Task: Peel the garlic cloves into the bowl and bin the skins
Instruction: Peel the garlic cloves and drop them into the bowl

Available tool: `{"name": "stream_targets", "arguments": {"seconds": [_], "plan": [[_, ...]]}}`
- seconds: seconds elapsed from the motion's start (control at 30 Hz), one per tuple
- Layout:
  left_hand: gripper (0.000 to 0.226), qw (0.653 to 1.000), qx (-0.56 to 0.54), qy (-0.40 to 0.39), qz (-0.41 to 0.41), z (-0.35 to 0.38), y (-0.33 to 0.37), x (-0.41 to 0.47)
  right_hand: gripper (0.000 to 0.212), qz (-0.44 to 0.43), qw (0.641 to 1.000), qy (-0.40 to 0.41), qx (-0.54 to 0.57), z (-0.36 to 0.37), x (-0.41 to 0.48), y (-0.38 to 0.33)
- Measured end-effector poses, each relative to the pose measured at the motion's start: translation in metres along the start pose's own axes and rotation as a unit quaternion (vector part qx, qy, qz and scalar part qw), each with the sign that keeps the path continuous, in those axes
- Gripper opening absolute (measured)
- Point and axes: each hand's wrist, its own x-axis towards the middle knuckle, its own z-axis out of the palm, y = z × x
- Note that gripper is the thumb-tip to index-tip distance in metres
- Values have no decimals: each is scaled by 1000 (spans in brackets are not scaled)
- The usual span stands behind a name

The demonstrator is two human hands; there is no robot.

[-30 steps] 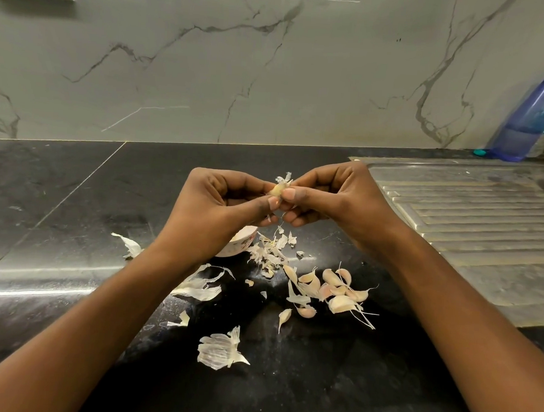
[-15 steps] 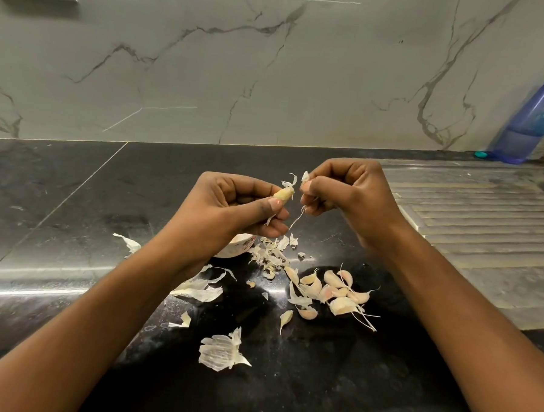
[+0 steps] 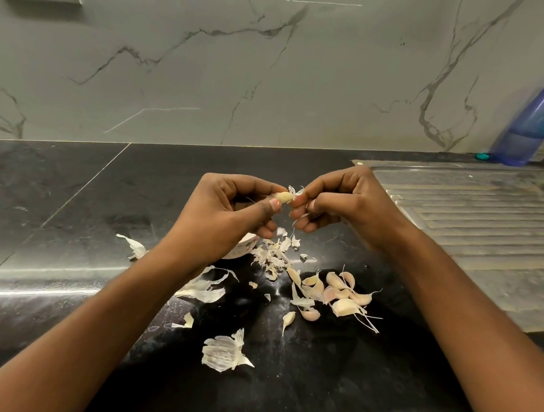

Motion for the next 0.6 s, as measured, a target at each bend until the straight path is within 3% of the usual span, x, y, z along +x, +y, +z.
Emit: {"name": "stream_targets", "arguments": {"seconds": [0.23, 0.6], "plan": [[21, 1000, 24, -9, 17, -1, 0, 0, 15, 14, 1000, -7, 2, 4, 0, -2], [28, 999, -23, -21, 8, 0, 4, -2, 10, -2, 1000, 27, 7, 11, 0, 0]]}}
